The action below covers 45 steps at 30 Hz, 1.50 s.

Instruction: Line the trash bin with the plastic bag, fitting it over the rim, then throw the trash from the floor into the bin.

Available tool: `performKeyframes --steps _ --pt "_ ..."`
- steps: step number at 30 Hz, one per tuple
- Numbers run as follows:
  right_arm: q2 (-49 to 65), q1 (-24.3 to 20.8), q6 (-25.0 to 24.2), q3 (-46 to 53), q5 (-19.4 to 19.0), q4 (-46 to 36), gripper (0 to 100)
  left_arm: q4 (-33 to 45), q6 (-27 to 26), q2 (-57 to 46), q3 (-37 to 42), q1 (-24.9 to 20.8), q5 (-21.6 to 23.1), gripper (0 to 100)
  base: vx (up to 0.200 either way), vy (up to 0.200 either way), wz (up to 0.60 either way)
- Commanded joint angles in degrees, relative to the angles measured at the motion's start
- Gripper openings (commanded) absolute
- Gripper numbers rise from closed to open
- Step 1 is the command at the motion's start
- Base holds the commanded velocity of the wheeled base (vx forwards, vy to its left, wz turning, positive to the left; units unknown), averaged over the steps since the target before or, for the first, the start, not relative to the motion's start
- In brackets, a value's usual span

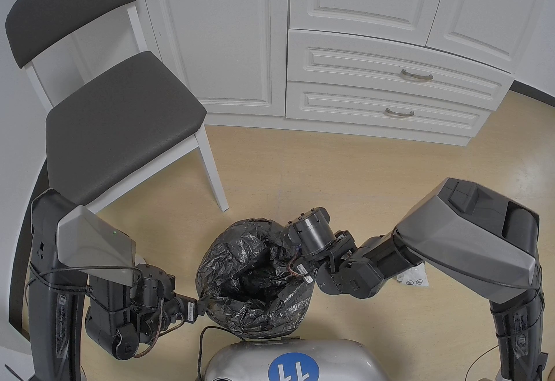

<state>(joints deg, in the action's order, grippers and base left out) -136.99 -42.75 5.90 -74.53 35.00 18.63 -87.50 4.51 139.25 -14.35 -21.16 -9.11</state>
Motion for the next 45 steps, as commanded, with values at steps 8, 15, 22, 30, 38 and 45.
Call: performKeyframes --steps 8,15,22,30,38,45 --pt "2.16 -5.41 -2.74 3.25 -4.41 -0.52 100 -0.12 3.14 -0.30 -0.51 -2.57 0.14 100 0.000 0.000 0.00" --pt "-3.90 -7.78 -2.74 1.41 -4.15 -0.08 100 -0.12 7.88 0.14 -2.53 -5.56 -0.03 100 0.000 0.000 0.00" --pt "-8.47 -6.38 -2.91 -3.51 -3.80 -0.70 100 -0.03 7.71 0.49 -2.53 -6.00 -0.47 100 0.000 0.000 0.00" --pt "-9.88 -3.92 -2.21 -5.36 1.21 -2.19 100 -0.03 7.35 1.90 -3.14 -6.00 -0.91 100 0.000 0.000 0.00" --pt "-9.35 -2.69 -2.21 -7.47 1.48 -3.51 100 0.58 6.04 2.51 -3.93 -3.71 -0.91 100 0.000 0.000 0.00" --pt "-9.35 -1.19 -2.21 -8.96 1.48 -3.86 100 0.67 1.91 2.51 -5.08 2.88 -0.83 100 0.000 0.000 0.00"
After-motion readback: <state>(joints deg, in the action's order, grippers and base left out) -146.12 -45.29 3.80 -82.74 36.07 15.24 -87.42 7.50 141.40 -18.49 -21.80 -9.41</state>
